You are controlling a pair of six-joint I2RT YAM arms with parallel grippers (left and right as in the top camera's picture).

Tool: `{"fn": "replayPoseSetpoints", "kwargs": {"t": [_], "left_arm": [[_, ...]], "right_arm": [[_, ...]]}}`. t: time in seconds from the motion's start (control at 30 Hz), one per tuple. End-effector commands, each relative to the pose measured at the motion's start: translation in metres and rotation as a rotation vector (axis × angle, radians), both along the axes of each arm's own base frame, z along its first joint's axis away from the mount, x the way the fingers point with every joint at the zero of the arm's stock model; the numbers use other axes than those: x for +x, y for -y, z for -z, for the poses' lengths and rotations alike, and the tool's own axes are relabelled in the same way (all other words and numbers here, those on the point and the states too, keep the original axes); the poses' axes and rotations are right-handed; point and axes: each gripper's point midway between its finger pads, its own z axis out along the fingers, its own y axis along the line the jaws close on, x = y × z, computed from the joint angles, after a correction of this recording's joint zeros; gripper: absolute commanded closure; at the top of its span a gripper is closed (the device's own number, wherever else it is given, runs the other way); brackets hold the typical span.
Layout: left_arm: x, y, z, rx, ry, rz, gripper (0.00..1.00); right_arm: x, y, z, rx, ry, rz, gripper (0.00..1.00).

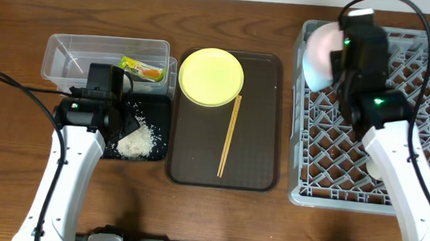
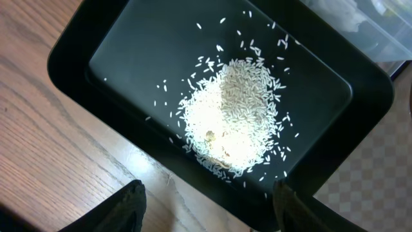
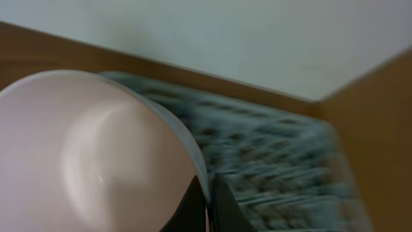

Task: Sort waste into correct bins and load items into the dishwasher rack
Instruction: 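Carry white bowl into back of dish rack and release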

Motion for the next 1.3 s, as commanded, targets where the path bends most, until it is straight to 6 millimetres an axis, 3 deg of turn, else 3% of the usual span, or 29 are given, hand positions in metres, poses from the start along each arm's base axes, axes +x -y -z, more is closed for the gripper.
{"fn": "replayPoseSetpoints", "kwargs": {"t": [0.0, 0.17, 0.47, 0.87, 1.27], "left_arm": [[-0.001, -0.004, 0.000, 0.016, -0.003, -0.003, 0.34], [-0.001, -0.004, 0.000, 0.016, -0.003, -0.003, 0.35], [-0.001, -0.002, 0.000, 0.009, -0.004, -0.001, 0.34], [-0.001, -0.002, 0.000, 0.008, -0.004, -0.001, 0.34], [-0.001, -0.002, 0.000, 0.008, -0.004, -0.001, 0.34]], "right_arm": [[-0.003, 0.060, -0.023, -0.302, -0.028, 0.169, 0.99], [0.005, 0.097, -0.018, -0.471, -0.107, 0.244, 0.99], [0.024, 0.137, 0.027, -0.530, -0.183, 0.394, 0.99], [0.047, 0.139, 0.076, -0.552, -0.167, 0.495, 0.99], [0.061, 0.109, 0.111, -0.504, -0.144, 0.461, 0.99]]}}
